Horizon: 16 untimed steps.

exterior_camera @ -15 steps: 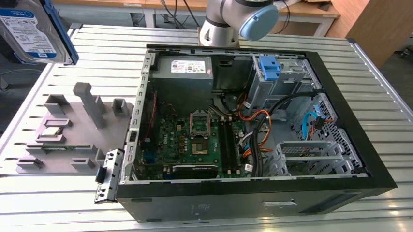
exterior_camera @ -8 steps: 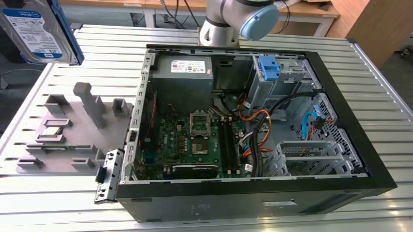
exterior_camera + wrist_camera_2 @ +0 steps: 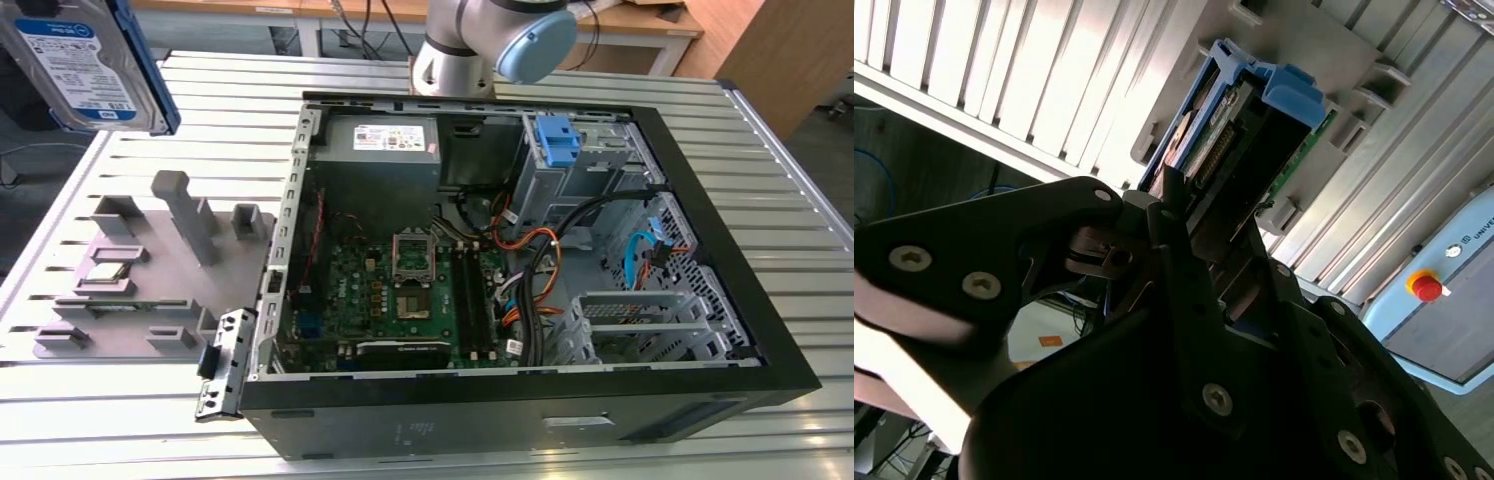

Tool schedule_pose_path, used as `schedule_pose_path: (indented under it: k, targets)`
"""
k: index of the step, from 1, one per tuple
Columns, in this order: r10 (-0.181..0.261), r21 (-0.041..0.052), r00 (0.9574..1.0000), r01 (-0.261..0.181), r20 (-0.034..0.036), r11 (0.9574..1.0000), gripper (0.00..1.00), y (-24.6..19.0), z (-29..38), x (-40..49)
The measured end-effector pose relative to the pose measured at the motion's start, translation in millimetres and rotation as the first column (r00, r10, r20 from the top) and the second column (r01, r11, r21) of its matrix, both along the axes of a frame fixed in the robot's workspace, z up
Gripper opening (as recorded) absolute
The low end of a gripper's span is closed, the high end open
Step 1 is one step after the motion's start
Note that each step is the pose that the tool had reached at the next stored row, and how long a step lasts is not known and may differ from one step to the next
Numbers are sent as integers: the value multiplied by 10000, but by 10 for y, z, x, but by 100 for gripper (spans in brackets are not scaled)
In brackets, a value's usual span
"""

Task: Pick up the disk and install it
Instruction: 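Pick up the disk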

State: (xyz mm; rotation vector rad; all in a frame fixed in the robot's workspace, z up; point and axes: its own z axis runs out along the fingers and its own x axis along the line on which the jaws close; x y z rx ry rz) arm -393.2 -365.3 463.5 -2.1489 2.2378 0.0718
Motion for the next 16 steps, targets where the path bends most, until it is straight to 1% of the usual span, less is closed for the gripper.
schedule_pose_path:
  k: [5,12,16]
  targets:
    - [0,2,10000,0,-20,10000,35,0,27,19]
    - [0,2,10000,0,-24,10000,35,0,40,28]
    - [1,1,10000,-1,-41,10000,35,0,83,36]
